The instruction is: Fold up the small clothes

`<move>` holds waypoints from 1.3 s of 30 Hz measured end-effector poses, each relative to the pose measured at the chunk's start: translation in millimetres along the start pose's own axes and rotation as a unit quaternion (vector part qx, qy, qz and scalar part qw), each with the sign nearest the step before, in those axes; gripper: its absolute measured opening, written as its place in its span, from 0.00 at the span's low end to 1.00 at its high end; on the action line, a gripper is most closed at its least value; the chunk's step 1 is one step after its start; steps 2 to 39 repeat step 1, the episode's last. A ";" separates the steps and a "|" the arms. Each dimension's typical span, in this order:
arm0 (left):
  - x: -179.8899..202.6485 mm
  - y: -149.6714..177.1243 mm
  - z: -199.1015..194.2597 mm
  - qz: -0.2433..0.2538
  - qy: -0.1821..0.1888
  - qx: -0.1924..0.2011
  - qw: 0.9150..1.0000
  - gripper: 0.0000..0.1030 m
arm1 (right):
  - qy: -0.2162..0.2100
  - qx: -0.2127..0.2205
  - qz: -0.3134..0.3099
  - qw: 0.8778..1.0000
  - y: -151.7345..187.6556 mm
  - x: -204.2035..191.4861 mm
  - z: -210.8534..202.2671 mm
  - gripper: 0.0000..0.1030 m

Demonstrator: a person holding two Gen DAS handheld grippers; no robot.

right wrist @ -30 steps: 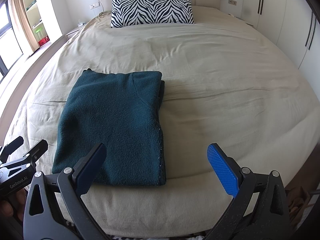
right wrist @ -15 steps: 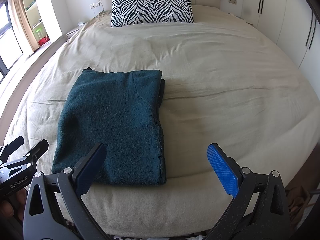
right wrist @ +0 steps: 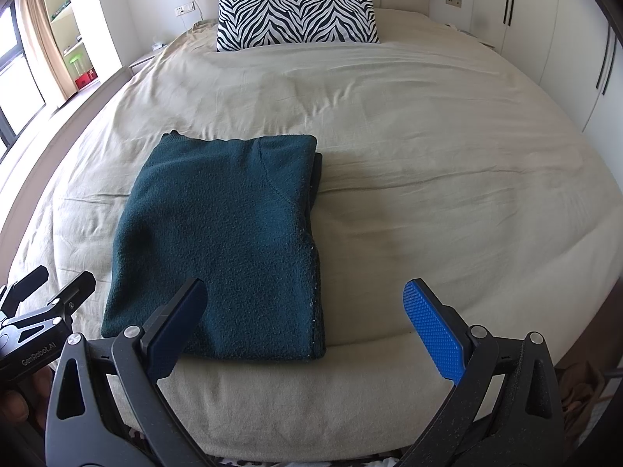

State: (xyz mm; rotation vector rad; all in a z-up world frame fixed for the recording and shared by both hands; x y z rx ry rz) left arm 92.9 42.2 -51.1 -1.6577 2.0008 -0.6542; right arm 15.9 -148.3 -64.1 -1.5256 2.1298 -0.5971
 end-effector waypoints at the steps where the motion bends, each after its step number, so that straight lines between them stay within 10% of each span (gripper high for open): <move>1: 0.0 -0.2 0.0 0.000 0.000 0.001 1.000 1.00 | 0.000 0.000 0.000 1.000 -0.1 0.2 0.0 1.00; 39: 0.0 -0.2 0.0 0.000 0.000 0.001 1.000 1.00 | 0.000 0.000 0.000 1.000 -0.1 0.2 0.0 1.00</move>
Point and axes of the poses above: each gripper's, at about its wrist camera, not at the fingertips, and z roughly the way its jaws point, x to its right, y to its underside, the point moved 9 cm from there along z, roughly the way its jaws point, and after that the axes turned 6 degrees about z, right-handed, at the moved point
